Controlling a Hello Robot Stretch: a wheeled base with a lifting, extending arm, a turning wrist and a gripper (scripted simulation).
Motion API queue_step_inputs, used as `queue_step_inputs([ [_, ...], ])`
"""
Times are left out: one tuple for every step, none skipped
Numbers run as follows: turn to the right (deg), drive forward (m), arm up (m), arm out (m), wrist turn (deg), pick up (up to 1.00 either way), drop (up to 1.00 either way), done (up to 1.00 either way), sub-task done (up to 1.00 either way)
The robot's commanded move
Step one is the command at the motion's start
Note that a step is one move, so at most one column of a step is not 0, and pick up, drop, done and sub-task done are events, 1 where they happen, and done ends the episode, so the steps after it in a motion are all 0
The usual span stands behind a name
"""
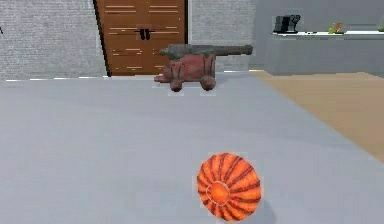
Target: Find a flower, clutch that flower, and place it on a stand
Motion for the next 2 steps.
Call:
queue_step_inputs([
  [0.0,0.0,0.0,0.0,-45.0,0.0,0.0,0.0,0.0],
  [0.0,0.0,0.0,0.0,-45.0,0.0,0.0,0.0,0.0],
])
